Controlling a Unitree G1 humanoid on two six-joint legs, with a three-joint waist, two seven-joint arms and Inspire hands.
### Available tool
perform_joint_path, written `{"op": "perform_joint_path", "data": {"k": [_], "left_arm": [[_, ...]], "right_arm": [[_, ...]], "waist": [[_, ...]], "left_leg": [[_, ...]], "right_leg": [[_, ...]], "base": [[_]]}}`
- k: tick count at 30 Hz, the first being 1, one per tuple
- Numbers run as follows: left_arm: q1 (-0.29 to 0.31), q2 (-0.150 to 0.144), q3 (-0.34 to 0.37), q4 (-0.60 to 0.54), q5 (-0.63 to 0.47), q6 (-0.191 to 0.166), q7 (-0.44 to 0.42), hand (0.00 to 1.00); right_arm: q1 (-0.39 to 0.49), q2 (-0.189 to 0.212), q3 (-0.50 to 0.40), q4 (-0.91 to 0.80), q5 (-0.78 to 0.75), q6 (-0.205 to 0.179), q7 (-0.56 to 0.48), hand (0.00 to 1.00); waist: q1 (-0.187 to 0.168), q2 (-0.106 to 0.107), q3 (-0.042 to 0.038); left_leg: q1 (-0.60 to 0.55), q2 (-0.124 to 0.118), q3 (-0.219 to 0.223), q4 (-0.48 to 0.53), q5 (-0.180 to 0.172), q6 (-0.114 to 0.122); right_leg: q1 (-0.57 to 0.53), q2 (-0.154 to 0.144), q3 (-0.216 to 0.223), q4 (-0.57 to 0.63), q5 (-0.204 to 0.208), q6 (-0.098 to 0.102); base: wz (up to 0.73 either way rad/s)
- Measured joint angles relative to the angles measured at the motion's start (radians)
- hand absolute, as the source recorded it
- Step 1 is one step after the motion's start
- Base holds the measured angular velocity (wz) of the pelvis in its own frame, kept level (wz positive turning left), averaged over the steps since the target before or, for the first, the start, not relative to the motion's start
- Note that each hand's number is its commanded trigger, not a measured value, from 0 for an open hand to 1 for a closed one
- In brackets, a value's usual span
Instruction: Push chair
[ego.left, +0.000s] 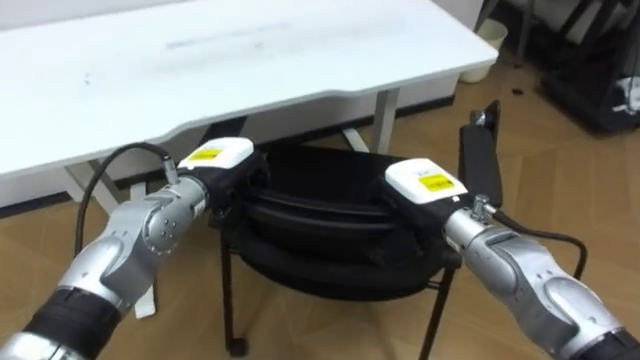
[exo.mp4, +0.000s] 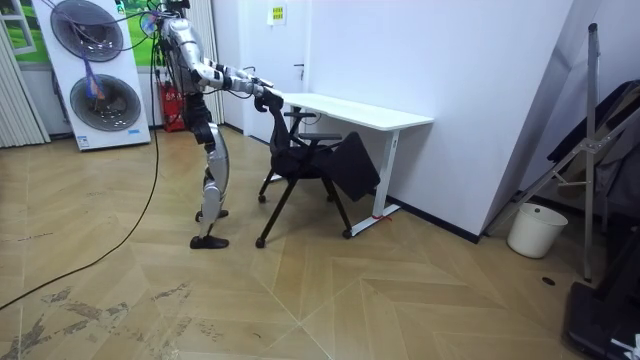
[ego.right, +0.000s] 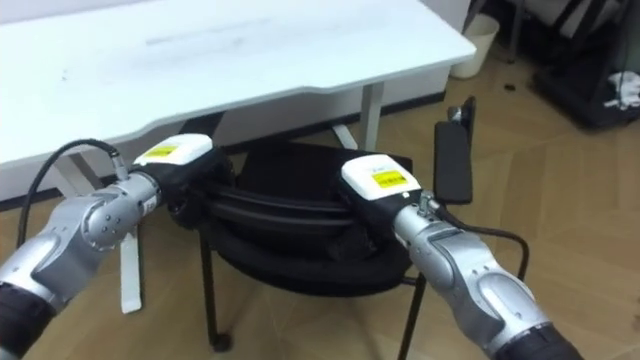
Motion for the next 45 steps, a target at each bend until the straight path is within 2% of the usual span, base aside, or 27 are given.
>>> {"op": "perform_joint_path", "data": {"k": [4, 7, 8, 9, 11, 12, 13, 14, 15, 16, 17, 20, 23, 26, 28, 36, 40, 43, 45], "left_arm": [[0.017, -0.006, 0.021, 0.000, 0.017, -0.003, 0.002, 1.00], [0.028, -0.014, 0.033, -0.014, 0.038, -0.002, 0.005, 1.00], [0.022, -0.024, 0.035, -0.007, 0.055, -0.002, 0.005, 1.00], [0.022, -0.029, 0.035, -0.004, 0.062, -0.002, 0.005, 1.00], [0.024, -0.038, 0.031, 0.013, 0.070, -0.006, 0.003, 1.00], [0.025, -0.038, 0.031, 0.018, 0.070, -0.008, 0.002, 1.00], [0.025, -0.039, 0.031, 0.023, 0.069, -0.013, 0.002, 1.00], [0.031, -0.040, 0.031, 0.023, 0.068, -0.013, 0.001, 1.00], [0.035, -0.041, 0.033, 0.020, 0.068, -0.013, 0.001, 1.00], [0.040, -0.043, 0.035, 0.014, 0.067, -0.013, 0.001, 1.00], [0.042, -0.044, 0.035, 0.009, 0.066, -0.013, 0.001, 1.00], [0.042, -0.044, 0.034, 0.005, 0.066, -0.013, 0.005, 1.00], [0.042, -0.044, 0.033, 0.001, 0.062, -0.013, 0.009, 1.00], [0.035, -0.044, 0.033, 0.001, 0.061, -0.013, 0.009, 1.00], [0.031, -0.044, 0.035, -0.002, 0.060, -0.010, 0.006, 1.00], [0.017, -0.045, 0.033, -0.009, 0.062, 0.008, -0.010, 1.00], [0.019, -0.045, 0.037, -0.022, 0.062, 0.014, -0.010, 1.00], [0.028, -0.045, 0.042, -0.025, 0.062, 0.014, -0.008, 1.00], [0.034, -0.045, 0.040, -0.023, 0.062, 0.014, -0.006, 1.00]], "right_arm": [[0.002, 0.017, 0.000, 0.006, -0.003, -0.009, 0.009, 1.00], [0.019, 0.029, -0.004, 0.006, -0.003, -0.010, 0.004, 1.00], [0.032, 0.035, -0.014, 0.006, -0.006, -0.010, 0.004, 1.00], [0.038, 0.034, -0.019, 0.004, -0.006, -0.010, 0.004, 1.00], [0.058, 0.035, -0.021, 0.001, -0.007, -0.012, 0.007, 1.00], [0.061, 0.034, -0.021, 0.000, -0.007, -0.013, 0.008, 1.00], [0.061, 0.035, -0.021, 0.000, -0.007, -0.016, 0.014, 1.00], [0.061, 0.035, -0.021, 0.001, -0.012, -0.019, 0.018, 1.00], [0.061, 0.034, -0.021, 0.000, -0.014, -0.021, 0.020, 1.00], [0.062, 0.028, -0.023, -0.007, -0.014, -0.021, 0.026, 1.00], [0.067, 0.030, -0.026, -0.013, -0.014, -0.021, 0.027, 1.00], [0.068, 0.022, -0.028, -0.014, -0.015, -0.021, 0.021, 1.00], [0.070, 0.016, -0.028, -0.024, -0.021, -0.022, 0.008, 1.00], [0.070, 0.012, -0.029, -0.032, -0.029, -0.021, 0.000, 1.00], [0.069, 0.014, -0.032, -0.036, -0.038, -0.021, -0.003, 1.00], [0.067, 0.018, -0.036, -0.032, -0.041, -0.021, -0.005, 1.00], [0.062, 0.024, -0.039, -0.036, -0.039, -0.021, -0.005, 1.00], [0.059, 0.029, -0.039, -0.026, -0.039, -0.023, -0.004, 1.00], [0.059, 0.031, -0.039, -0.017, -0.039, -0.029, -0.004, 1.00]], "waist": [[-0.004, -0.006, 0.0017], [-0.010, -0.023, 0.0030], [-0.016, -0.030, 0.0039], [-0.018, -0.032, 0.0041], [-0.024, -0.038, 0.0070], [-0.024, -0.039, 0.0077], [-0.024, -0.042, 0.0087], [-0.024, -0.042, 0.0085], [-0.024, -0.042, 0.0086], [-0.025, -0.041, 0.0083], [-0.025, -0.040, 0.0079], [-0.024, -0.038, 0.0072], [-0.019, -0.038, 0.0063], [-0.016, -0.039, 0.0047], [-0.015, -0.040, 0.0038], [-0.017, -0.038, 0.0043], [-0.008, -0.038, 0.0045], [-0.008, -0.038, 0.0047], [-0.008, -0.038, 0.0052]], "left_leg": [[-0.004, 0.006, -0.026, 0.015, 0.008, -0.013], [-0.013, 0.021, -0.027, 0.021, 0.024, -0.031], [-0.025, 0.026, -0.021, 0.040, 0.035, -0.032], [-0.033, 0.033, -0.008, 0.057, 0.036, -0.032], [-0.051, 0.066, 0.075, 0.124, 0.044, -0.020], [-0.055, 0.073, 0.088, 0.142, 0.046, -0.016], [-0.067, 0.080, 0.102, 0.178, 0.062, 0.008], [-0.085, 0.087, 0.114, 0.205, 0.079, 0.023], [-0.090, 0.087, 0.115, 0.210, 0.086, 0.029], [-0.099, 0.084, 0.118, 0.212, 0.092, 0.029], [-0.105, 0.079, 0.135, 0.205, 0.091, 0.029], [-0.092, 0.058, 0.162, 0.142, 0.091, 0.029], [-0.057, 0.032, 0.166, 0.049, 0.095, 0.023], [-0.049, 0.018, 0.165, -0.013, 0.135, 0.022], [-0.047, 0.011, 0.156, -0.039, 0.149, 0.020], [-0.062, 0.010, 0.143, -0.055, 0.166, 0.015], [-0.074, 0.013, 0.128, -0.073, 0.190, 0.008], [-0.075, 0.013, 0.099, -0.072, 0.199, -0.001], [-0.064, 0.014, 0.099, -0.076, 0.203, -0.002]], "right_leg": [[0.011, 0.008, -0.023, 0.018, -0.022, -0.016], [0.024, 0.019, -0.069, 0.017, -0.043, -0.035], [0.035, 0.022, -0.099, 0.017, -0.052, -0.042], [0.039, 0.024, -0.110, 0.020, -0.058, -0.046], [0.062, 0.026, -0.148, 0.041, -0.086, -0.063], [0.065, 0.022, -0.152, 0.049, -0.097, -0.062], [0.066, 0.018, -0.158, 0.067, -0.120, -0.069], [0.067, 0.019, -0.164, 0.074, -0.125, -0.075], [0.067, 0.019, -0.166, 0.077, -0.125, -0.076], [0.062, 0.017, -0.175, 0.085, -0.127, -0.084], [0.060, 0.017, -0.193, 0.085, -0.120, -0.103], [0.046, 0.019, -0.207, 0.084, -0.111, -0.122], [0.027, 0.016, -0.204, 0.080, -0.103, -0.127], [0.015, 0.015, -0.204, 0.054, -0.084, -0.129], [0.013, 0.018, -0.206, 0.039, -0.076, -0.128], [0.012, 0.030, -0.209, 0.028, -0.062, -0.133], [-0.009, 0.033, -0.214, 0.028, -0.061, -0.145], [-0.010, 0.039, -0.220, 0.028, -0.057, -0.156], [-0.006, 0.041, -0.220, 0.025, -0.057, -0.158]], "base": [[0.16], [0.41], [0.53], [0.58], [0.42], [0.26], [0.16], [0.14], [0.14], [0.17], [0.17], [0.09], [-0.02], [-0.01], [0.00], [0.04], [-0.01], [-0.01], [0.00]]}}
